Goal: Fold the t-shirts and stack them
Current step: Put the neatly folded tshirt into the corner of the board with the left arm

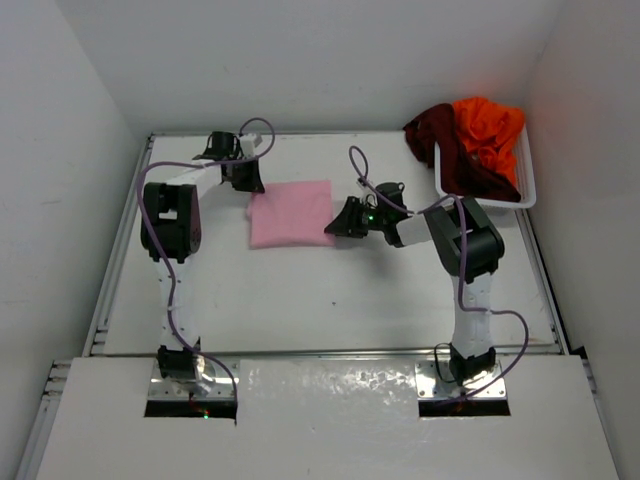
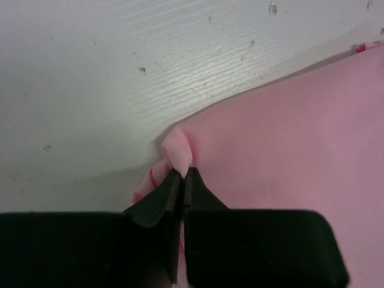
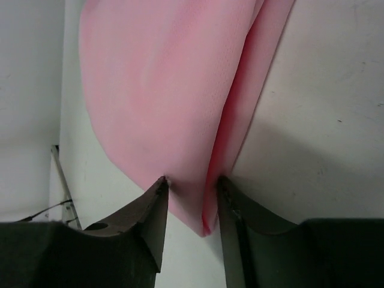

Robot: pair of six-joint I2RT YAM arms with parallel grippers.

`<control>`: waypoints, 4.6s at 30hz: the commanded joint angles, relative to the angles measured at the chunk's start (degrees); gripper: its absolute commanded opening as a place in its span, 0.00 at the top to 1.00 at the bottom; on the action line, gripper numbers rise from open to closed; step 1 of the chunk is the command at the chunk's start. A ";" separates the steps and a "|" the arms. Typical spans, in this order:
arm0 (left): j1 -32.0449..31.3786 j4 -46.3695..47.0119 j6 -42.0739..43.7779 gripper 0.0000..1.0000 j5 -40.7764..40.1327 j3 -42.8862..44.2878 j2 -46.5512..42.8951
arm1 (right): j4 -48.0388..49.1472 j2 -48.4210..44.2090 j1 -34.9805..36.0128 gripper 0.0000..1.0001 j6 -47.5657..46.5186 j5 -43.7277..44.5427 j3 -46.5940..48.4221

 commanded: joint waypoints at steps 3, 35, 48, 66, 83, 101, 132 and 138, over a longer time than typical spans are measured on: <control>-0.56 0.64 0.74 1.00 -0.34 -0.65 -2.28 | 10.19 4.73 0.75 0.82 8.47 -1.25 2.14; 0.58 -4.01 1.71 0.24 5.28 6.38 -5.35 | -16.24 -6.95 -2.67 0.53 -9.70 0.94 2.48; 0.76 -10.70 -3.12 0.00 -0.78 -6.60 -13.71 | -18.54 -9.23 -2.59 0.53 -10.24 4.28 1.17; 0.23 -6.65 -7.60 0.66 3.26 -13.83 -7.65 | -18.89 -13.98 -2.59 0.53 -11.38 5.77 -2.52; 6.56 -17.02 4.87 1.00 -4.81 -1.19 -3.43 | -23.45 -18.11 -4.08 0.53 -14.45 6.74 -2.44; 20.62 -13.25 20.69 1.00 -23.54 28.95 13.62 | -33.65 -20.75 -4.34 0.53 -21.31 8.50 2.40; 25.63 9.87 18.15 0.27 -28.46 28.35 15.65 | -42.89 -20.49 -4.34 0.52 -25.18 9.82 7.94; 28.80 9.52 9.19 0.21 -28.74 32.22 10.38 | -40.96 -21.19 -4.26 0.52 -24.39 8.24 6.45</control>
